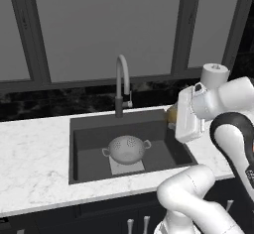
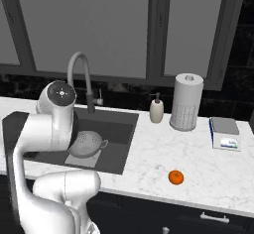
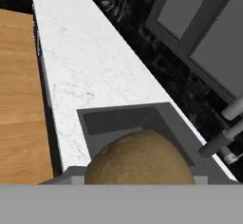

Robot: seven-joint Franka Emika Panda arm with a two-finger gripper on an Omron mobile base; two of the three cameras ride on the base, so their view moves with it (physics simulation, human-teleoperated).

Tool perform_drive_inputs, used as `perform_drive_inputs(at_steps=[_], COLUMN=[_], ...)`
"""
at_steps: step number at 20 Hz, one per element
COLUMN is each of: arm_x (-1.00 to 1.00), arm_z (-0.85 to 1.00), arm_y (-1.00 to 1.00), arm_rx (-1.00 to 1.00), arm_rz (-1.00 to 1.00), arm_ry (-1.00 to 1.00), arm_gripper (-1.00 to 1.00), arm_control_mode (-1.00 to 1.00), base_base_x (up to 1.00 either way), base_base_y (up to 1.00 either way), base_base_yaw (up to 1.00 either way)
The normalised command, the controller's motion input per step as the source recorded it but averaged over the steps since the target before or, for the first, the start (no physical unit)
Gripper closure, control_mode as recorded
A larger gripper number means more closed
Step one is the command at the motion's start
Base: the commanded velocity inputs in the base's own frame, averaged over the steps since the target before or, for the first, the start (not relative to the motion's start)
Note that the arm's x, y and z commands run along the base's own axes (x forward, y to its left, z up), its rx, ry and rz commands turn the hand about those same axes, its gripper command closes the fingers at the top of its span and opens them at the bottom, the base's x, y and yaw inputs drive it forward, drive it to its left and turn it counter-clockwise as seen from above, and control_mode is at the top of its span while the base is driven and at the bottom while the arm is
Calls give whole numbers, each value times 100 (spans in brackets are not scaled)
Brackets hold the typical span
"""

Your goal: Put the colander in the sink, put the orange, kiwi in the colander, and turn on the sink faucet and pour water over the colander.

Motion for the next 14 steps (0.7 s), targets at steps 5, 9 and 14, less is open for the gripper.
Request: perform_drive_inputs(at_steps=[5, 9, 14], arm_x=[14, 75, 99], arm_z=[11, -14, -26], arm_y=[-85, -19, 0], arm_rx=[30, 7, 0], arm_rz=[1, 11, 8], arm_ry=[36, 11, 5], arm_gripper=[100, 100, 100], arm_control_mode=[-100, -100, -100], base_base_x=[0, 0, 0], base_base_y=[0, 0, 0], base_base_yaw=[0, 0, 0])
